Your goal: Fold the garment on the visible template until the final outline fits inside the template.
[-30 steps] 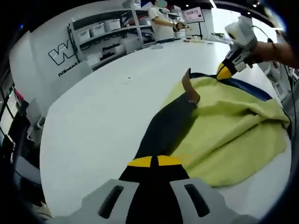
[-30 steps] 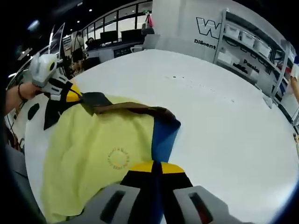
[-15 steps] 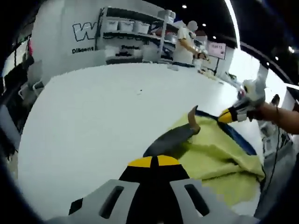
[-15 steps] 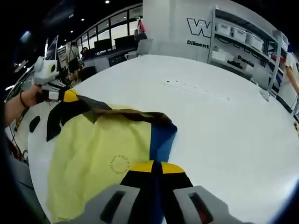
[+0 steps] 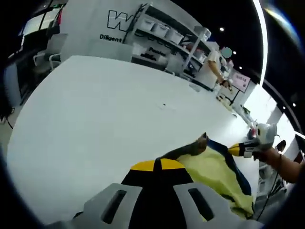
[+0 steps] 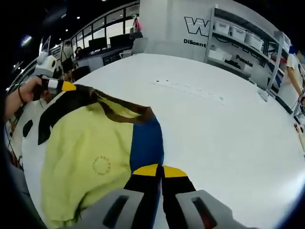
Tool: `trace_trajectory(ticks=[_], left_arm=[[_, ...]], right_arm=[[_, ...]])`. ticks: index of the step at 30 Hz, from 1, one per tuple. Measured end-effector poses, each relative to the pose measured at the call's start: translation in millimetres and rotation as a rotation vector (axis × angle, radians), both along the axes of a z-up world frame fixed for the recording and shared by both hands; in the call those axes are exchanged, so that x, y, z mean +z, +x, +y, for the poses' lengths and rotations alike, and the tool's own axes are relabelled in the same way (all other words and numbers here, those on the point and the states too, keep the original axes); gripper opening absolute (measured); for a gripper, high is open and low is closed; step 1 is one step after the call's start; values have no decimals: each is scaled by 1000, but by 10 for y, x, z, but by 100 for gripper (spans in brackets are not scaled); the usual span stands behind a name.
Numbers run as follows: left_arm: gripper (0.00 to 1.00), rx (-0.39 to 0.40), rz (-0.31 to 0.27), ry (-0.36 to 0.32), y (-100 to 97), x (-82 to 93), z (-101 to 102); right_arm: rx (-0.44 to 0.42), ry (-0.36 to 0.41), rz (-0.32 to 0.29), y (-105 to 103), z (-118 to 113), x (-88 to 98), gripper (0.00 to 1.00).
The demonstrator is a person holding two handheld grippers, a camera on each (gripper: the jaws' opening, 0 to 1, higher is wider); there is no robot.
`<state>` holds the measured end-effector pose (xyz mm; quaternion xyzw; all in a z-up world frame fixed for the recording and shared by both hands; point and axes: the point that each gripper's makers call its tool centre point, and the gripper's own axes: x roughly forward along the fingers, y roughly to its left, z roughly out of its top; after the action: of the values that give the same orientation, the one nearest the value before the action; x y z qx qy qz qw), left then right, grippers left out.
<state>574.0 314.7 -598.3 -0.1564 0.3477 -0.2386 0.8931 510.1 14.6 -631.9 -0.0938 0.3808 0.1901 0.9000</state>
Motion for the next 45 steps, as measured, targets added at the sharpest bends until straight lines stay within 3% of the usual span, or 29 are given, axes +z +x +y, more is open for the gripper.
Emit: trace_trajectory(ticks=[5,13,15,17,18,20,22,25,28,36,39,45], left_arm=[[0,40,36,48,100,-168,83],[0,44,57,115,55,-331,174],[0,37,15,174,84,-344,231],[2,68,-76,288,164,-306,390],[0,69,-86,298,166,-298,402],[0,54,-48,228,75,-271,341],[0,37,-87,243,34,-194,325],[3,4,-116,256,-80,-129,276],[8,1,-114,216,-229,-133,238],[8,-44,-126,197,-583,-107,59],[7,-122,-139,208,-735,-97,-78],[8,-169,-140,195,-929,-118,-255]], right_arm=[[-17,-16,5,96,-83,-19,0],[-5,-41,6,142,-147,-65,0],[-6,-43,1,155,-150,-66,0],[-30,-65,-12,180,-212,-46,0],[-38,-70,-18,194,-237,-28,0],[-48,-118,-48,232,-336,33,0],[-55,-118,-65,242,-356,87,0],[-41,-67,-103,238,-270,206,2],[-1,55,-142,212,-26,330,5],[23,45,-145,100,112,456,11],[34,50,-138,55,168,450,9],[35,62,-137,-13,216,417,13]])
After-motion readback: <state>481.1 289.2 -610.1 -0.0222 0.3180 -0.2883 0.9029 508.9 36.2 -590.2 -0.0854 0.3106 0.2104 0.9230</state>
